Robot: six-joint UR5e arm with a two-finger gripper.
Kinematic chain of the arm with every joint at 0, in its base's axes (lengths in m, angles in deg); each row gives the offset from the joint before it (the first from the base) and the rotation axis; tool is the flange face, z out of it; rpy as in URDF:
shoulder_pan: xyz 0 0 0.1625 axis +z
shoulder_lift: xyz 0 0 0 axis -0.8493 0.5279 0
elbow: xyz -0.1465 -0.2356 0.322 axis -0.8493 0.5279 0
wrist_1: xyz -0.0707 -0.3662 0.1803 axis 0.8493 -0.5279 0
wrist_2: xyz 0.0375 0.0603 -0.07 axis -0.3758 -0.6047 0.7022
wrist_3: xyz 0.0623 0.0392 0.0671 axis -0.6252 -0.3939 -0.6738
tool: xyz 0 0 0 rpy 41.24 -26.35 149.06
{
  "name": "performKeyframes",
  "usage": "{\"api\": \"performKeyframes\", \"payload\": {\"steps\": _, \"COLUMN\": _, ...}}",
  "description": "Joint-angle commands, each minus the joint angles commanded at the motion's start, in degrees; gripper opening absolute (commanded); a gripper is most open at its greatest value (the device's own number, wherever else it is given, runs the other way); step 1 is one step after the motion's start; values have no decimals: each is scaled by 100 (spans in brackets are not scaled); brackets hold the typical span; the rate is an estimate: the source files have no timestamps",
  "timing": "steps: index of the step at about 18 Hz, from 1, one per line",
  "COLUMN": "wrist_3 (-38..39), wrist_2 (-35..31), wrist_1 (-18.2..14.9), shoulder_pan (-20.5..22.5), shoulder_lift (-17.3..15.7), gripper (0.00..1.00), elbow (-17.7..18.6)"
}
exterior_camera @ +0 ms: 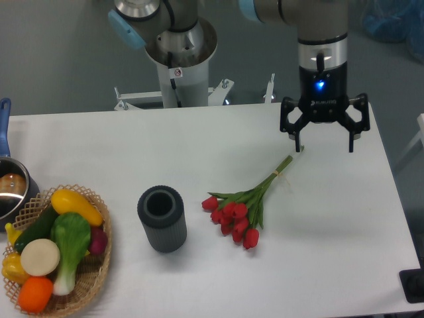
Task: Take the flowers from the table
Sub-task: 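Move the open gripper toward the green stems of the red tulips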
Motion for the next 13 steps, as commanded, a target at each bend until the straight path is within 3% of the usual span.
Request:
{"api": "performKeyframes", "payload": {"steps": 8, "wrist_3": -246, "wrist_2": -62, "wrist_1": 9, "shoulder_pan": -158, "shoulder_lift": 97, "gripper": 100, "elbow": 553}}
{"api": "performKeyframes", "payload": {"steps": 13, "wrist_3": -1010, "wrist_2": -377, "wrist_1": -35, "shoulder_pan": -132, "shoulder_lift": 246, "gripper": 100, "elbow": 835}}
